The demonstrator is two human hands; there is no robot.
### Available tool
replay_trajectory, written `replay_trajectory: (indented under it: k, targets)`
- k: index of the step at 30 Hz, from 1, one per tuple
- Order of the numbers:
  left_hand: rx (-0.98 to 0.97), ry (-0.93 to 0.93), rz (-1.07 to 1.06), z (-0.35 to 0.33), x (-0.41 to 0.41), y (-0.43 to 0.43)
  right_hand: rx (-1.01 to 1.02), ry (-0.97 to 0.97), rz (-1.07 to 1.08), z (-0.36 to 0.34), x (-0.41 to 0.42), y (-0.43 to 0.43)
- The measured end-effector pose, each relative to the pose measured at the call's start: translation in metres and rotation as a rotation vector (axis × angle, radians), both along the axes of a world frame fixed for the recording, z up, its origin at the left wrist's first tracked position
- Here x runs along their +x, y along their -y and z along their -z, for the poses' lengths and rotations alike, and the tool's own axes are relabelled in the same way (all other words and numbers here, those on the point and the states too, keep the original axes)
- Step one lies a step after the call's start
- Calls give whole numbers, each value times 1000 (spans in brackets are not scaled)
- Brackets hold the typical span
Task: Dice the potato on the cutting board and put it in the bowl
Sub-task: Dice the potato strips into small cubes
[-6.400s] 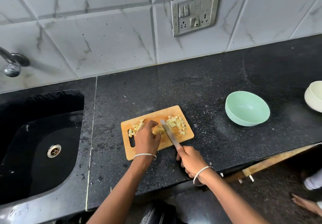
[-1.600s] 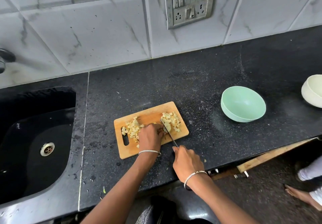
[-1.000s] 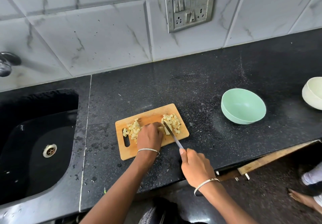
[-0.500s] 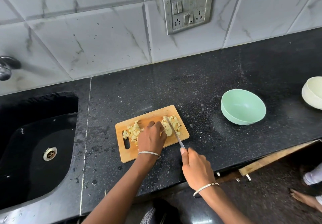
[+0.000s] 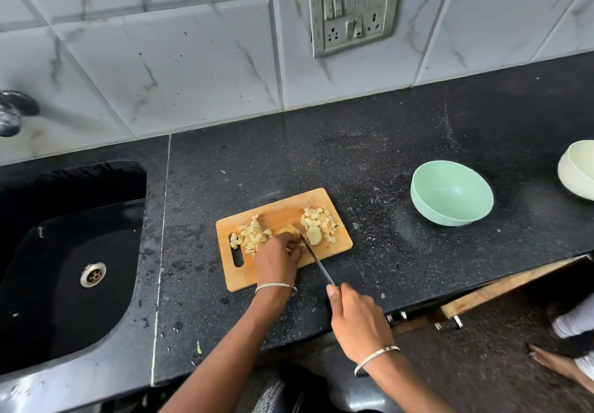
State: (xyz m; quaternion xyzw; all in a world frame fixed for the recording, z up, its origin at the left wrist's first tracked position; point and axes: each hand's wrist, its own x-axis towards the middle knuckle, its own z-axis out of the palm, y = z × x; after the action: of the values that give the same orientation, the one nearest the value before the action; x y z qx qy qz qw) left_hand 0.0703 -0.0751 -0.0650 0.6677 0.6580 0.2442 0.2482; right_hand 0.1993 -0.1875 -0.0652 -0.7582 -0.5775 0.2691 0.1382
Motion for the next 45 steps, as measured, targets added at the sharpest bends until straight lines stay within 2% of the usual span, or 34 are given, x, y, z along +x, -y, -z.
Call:
replay_trajectory:
  k: [9,19,26,32,45]
  targets:
    - [-71,15,-29,-6,1,-6,-16,30,4,-7,-4,1]
    - [-90,-16,-53,-10,2,-5,-43,228,-38,-5,-13,-9]
    - [-64,-16,-60,-10,0,-3,-121,-3,4,0,7,-11]
    - [-60,-28,-57,-12,-1,-1,-57,-32,17,1,8,-7]
    - [-35,-60,-95,-13,2,5,-61,-21,-10,-1,5,1]
